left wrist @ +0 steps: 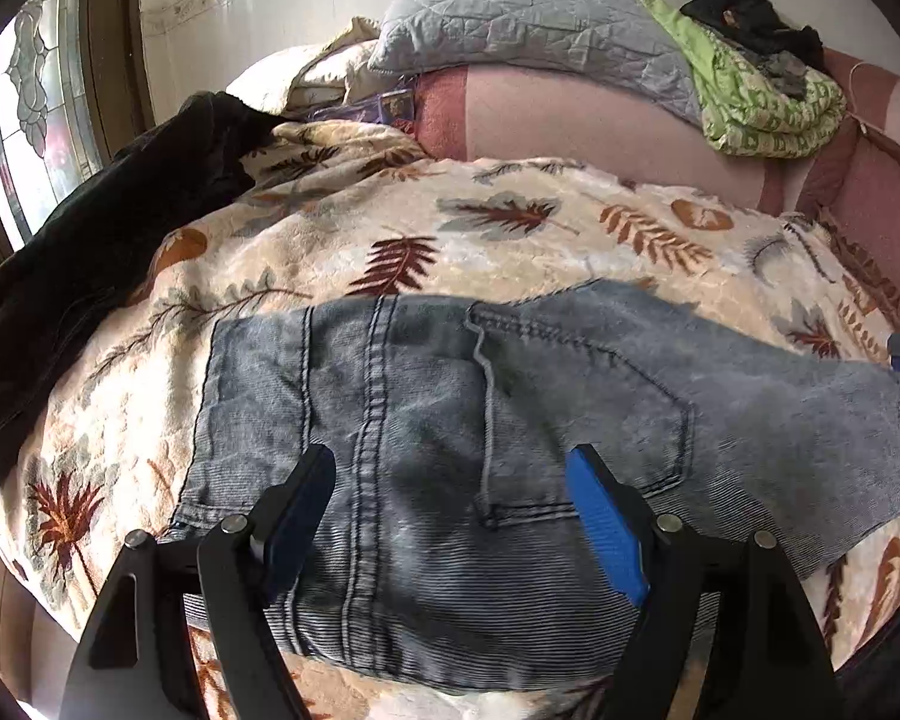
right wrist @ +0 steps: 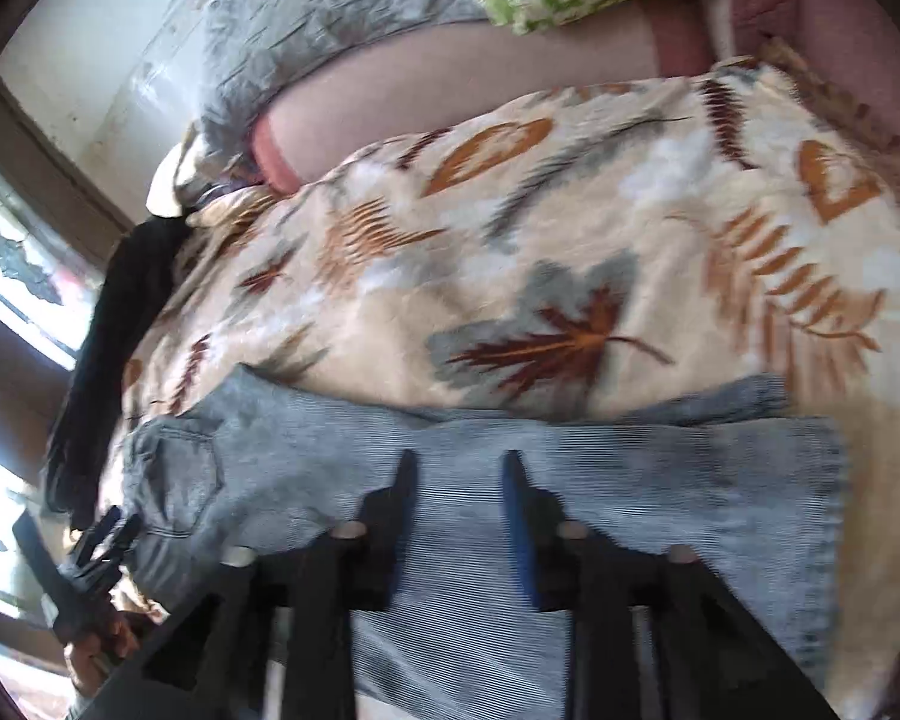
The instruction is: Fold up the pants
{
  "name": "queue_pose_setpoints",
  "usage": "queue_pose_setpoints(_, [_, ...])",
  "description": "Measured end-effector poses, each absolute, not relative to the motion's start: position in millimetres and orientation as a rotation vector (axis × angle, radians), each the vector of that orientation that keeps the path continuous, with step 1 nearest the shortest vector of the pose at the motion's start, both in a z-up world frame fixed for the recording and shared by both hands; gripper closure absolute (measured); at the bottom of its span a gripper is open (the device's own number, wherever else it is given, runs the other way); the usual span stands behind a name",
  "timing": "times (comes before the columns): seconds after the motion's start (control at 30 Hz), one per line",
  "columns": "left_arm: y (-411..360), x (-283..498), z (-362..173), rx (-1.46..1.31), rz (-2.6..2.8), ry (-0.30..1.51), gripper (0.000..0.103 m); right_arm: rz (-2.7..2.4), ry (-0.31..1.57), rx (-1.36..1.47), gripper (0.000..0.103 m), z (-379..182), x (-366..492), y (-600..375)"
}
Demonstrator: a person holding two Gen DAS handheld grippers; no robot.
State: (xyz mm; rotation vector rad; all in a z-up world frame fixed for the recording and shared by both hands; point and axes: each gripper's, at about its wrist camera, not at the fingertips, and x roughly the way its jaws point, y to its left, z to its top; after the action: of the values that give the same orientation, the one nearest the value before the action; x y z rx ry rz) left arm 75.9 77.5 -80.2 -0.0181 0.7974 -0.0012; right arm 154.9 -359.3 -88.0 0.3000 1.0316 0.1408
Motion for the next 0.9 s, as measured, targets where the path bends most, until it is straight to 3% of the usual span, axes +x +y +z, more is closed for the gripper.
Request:
queue_pose_setpoints(0.03, [69.7, 76.0, -74.6, -0.029, -0.032, 0.791, 0.023, 0.053, 1.029, 0.266, 0.013, -87.4, 150.0, -377.1])
queue_pose_setpoints(0.1, [49.7, 80.1, -70.2, -0.036, -0.102, 0.804, 0.023, -0.044, 1.016, 0.248, 0.012, -91.8, 141.4, -411.9])
queue_pose_setpoints(0.23, [9.5, 93.4, -88.1, 0.007, -0.157, 0.862, 0.023, -0.053, 1.059, 0.361, 0.021, -109.5, 142.0, -459.2])
queue_pose_setpoints(0.3, [-3.0, 98.2, -104.3, 0.045, -0.145, 0.910, 0.023, -0.028, 1.077, 0.378, 0.037, -117.4, 148.8, -465.5])
queue_pose_setpoints(0.33, [-6.6, 99.5, -111.7, 0.055, -0.144, 0.931, 0.023, -0.001, 1.098, 0.382, 0.057, -122.5, 154.8, -464.8])
queue_pose_setpoints(0.37, [-8.8, 100.3, -117.3, 0.064, -0.139, 0.942, 0.023, 0.014, 1.121, 0.375, 0.068, -127.6, 157.7, -462.7])
queue_pose_setpoints(0.4, [-9.4, 99.4, -121.6, 0.075, -0.130, 0.947, 0.023, 0.017, 1.135, 0.354, 0.070, -130.8, 160.9, -459.2])
queue_pose_setpoints(0.43, [-10.2, 98.2, -124.2, 0.085, -0.128, 0.946, 0.023, 0.024, 1.137, 0.326, 0.085, -131.1, 162.8, -456.2])
queue_pose_setpoints(0.6, [-15.2, 93.6, -130.2, 0.147, -0.124, 0.924, 0.022, -0.041, 1.033, 0.181, 0.088, -104.7, 161.5, -451.9])
queue_pose_setpoints(0.67, [-16.0, 92.7, -131.4, 0.155, -0.121, 0.916, 0.022, -0.063, 1.088, 0.154, 0.088, -122.2, 168.4, -450.1])
queue_pose_setpoints(0.73, [-16.7, 93.6, -131.3, 0.159, -0.118, 0.919, 0.022, -0.073, 1.120, 0.152, 0.083, -142.1, 171.1, -450.5])
queue_pose_setpoints(0.8, [-15.9, 95.4, -129.7, 0.155, -0.120, 0.930, 0.022, -0.086, 1.088, 0.229, 0.083, -135.2, 164.4, -457.4])
queue_pose_setpoints(0.9, [-14.1, 96.7, -122.7, 0.135, -0.124, 0.945, 0.022, -0.104, 1.034, 0.257, 0.074, -110.4, 147.0, -456.6])
